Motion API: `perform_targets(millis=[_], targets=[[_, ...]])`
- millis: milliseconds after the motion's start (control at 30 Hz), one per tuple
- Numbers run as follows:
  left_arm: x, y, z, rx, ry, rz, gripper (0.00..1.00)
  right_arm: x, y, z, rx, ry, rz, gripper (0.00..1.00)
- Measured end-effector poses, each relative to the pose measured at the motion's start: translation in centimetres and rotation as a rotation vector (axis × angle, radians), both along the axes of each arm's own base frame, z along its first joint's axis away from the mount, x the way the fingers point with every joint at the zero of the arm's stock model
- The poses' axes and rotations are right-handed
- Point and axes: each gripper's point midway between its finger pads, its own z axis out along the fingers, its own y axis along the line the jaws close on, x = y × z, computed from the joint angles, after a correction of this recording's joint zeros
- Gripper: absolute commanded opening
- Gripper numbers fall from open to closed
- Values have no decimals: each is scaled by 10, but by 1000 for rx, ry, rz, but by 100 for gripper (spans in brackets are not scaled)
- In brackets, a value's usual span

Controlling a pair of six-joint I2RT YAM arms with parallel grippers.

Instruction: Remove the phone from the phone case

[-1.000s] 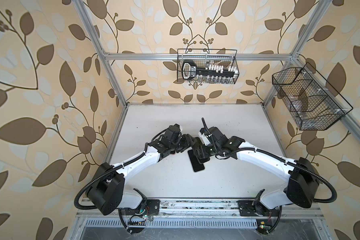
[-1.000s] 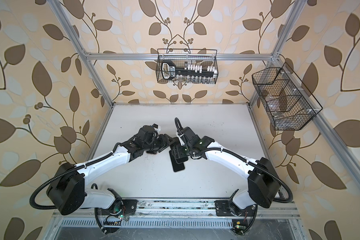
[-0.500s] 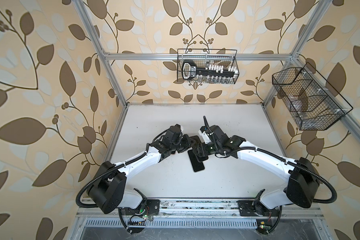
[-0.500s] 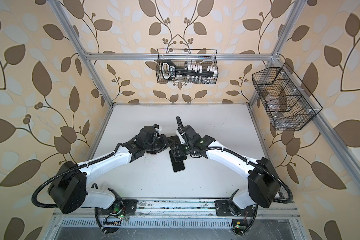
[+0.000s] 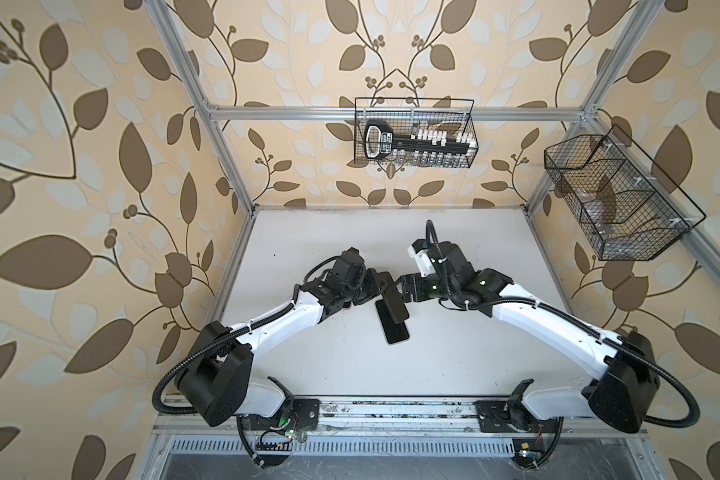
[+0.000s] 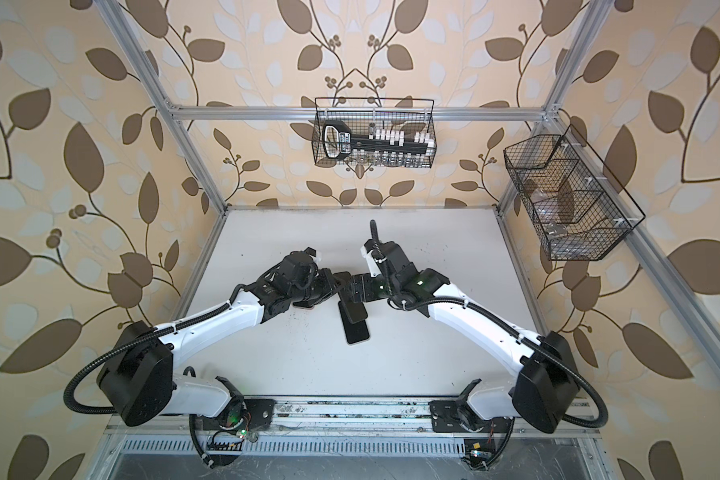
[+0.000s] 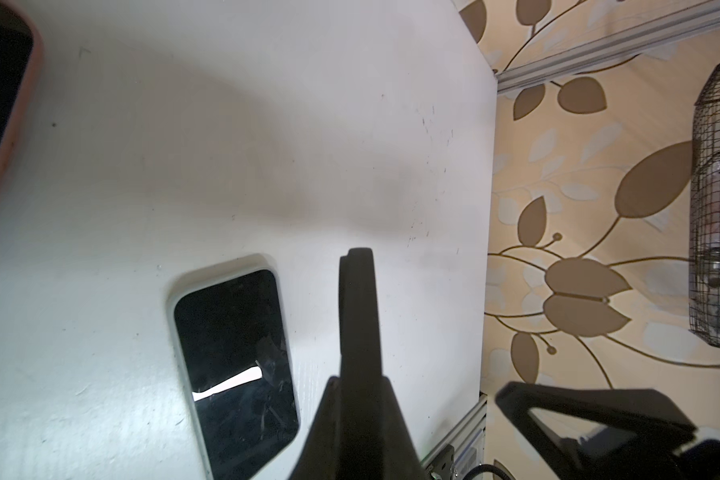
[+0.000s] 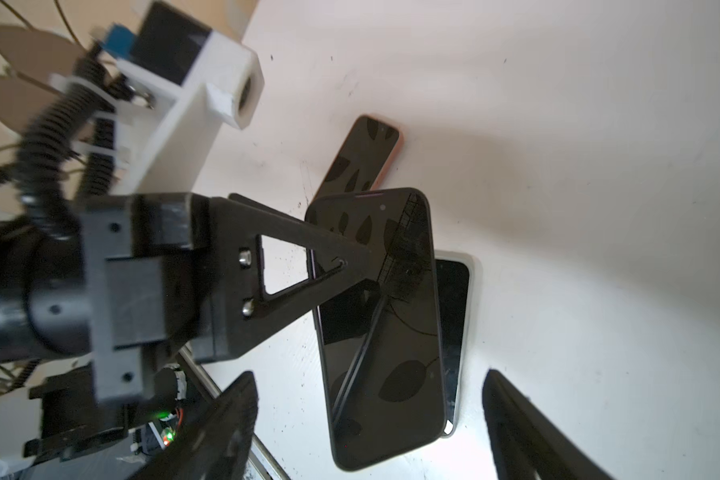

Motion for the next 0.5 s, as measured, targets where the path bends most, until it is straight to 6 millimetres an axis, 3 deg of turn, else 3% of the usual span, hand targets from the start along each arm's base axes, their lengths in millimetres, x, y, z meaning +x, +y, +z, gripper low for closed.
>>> perform_targets(millis=[100, 200, 500], targets=[[12, -1, 25, -14, -66, 8, 0, 3, -18, 29, 69, -59, -42, 85], [22, 3, 47, -43, -127, 27, 0, -1, -33, 40, 150, -84, -73, 84], [59, 25, 108, -134, -315, 164, 0, -17, -42, 19, 386, -21, -92, 71]])
